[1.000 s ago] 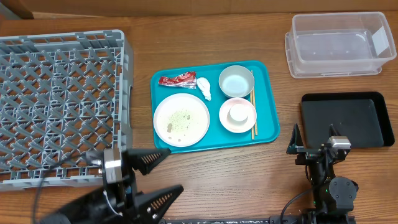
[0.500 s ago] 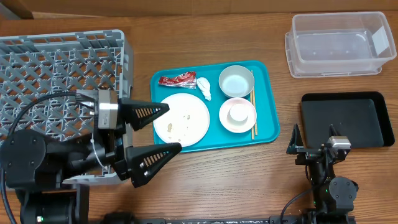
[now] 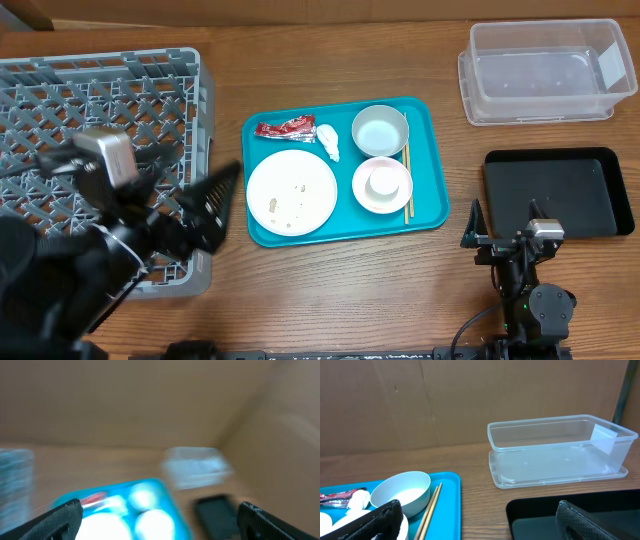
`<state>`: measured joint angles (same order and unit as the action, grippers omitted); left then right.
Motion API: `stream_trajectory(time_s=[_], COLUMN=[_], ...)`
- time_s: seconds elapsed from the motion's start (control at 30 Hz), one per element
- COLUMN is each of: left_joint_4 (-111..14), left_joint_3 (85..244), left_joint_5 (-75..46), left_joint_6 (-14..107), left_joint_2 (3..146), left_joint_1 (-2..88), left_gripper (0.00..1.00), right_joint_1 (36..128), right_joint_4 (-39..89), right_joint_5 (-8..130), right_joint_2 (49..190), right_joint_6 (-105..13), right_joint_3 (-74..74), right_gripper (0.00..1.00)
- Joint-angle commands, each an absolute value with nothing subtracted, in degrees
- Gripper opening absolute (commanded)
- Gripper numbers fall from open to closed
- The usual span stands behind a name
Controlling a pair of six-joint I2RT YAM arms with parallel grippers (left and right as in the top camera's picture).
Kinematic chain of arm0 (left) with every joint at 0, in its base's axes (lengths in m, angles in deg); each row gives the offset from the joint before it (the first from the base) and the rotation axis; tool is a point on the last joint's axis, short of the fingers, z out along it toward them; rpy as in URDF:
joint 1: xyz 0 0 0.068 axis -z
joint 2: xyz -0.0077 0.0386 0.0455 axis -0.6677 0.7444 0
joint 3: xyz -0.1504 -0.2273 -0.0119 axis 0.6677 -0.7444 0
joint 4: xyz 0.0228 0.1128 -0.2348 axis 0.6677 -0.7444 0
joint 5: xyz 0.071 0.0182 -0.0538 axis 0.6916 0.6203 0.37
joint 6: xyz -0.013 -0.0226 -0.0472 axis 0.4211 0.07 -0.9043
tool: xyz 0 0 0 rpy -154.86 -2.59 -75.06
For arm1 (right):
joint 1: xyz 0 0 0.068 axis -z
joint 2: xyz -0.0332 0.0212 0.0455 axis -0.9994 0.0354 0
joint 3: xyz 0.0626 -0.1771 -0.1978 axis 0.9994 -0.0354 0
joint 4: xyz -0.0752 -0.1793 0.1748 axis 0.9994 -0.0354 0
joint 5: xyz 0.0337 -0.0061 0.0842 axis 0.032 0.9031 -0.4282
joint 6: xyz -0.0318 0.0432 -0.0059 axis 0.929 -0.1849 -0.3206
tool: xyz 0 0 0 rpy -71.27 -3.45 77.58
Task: Sort waste into correct bins and load items into the dishwasher
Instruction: 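Move the left gripper over the pink bowl on the tray, then lower the left gripper and grasp the white cup inside the pink bowl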
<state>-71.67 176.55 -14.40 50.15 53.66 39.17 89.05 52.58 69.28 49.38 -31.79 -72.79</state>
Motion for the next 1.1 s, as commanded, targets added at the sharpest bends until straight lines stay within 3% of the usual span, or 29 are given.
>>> stream_trajectory(time_s=[0.0,0.1,0.23,0.4,0.53,0.83,0.87,0.9,0.93,1.07], left_joint_4=[-81.90,-91.19,-97.75,-98.27,-93.55,-83.63,-82.38,-81.57,-80.57,-79.43], left_joint_3=[185.34,191.00,193.60,193.58,193.54,193.54,193.54,193.54,193.54,193.54], left_joint_5=[4.75,2.00,4.75,15.42,11.63,-0.63,-1.09,-1.11,-1.24,0.86], left_joint_6=[59.62,59.57,59.57,59.33,59.31,53.21,52.45,51.81,51.07,50.70], left_joint_2=[62.86,70.12,79.21,88.39,95.49,111.45,113.44,114.62,116.17,120.91], left_joint_1=[39.84,43.80,56.94,73.90,80.59,83.27,83.27,83.27,83.30,83.34], left_gripper=[1.00,1.00,1.00,1.00,1.00,1.00,0.98,0.88,0.84,0.95], right_joint_1=[89.23,89.23,89.23,89.23,89.23,89.23,89.23,89.23,89.23,89.23], right_joint_4=[52.90,52.90,52.90,52.90,52.90,52.90,52.90,52.90,52.90,52.90], right_joint_5=[69.61,69.61,69.61,69.61,69.61,69.61,69.61,69.61,69.58,69.61], right_joint_2=[48.70,48.70,48.70,48.70,48.70,48.70,48.70,48.70,48.70,48.70], right_joint_6=[-32.01,-32.01,-32.01,-32.01,-32.01,-32.04,-32.01,-32.01,-32.01,-32.01], right_joint_3=[-73.38,-73.38,-73.38,-73.38,-73.38,-73.38,-73.38,-73.38,-73.38,-73.38], right_gripper=[1.00,1.00,1.00,1.00,1.00,1.00,1.00,1.00,1.00,1.00])
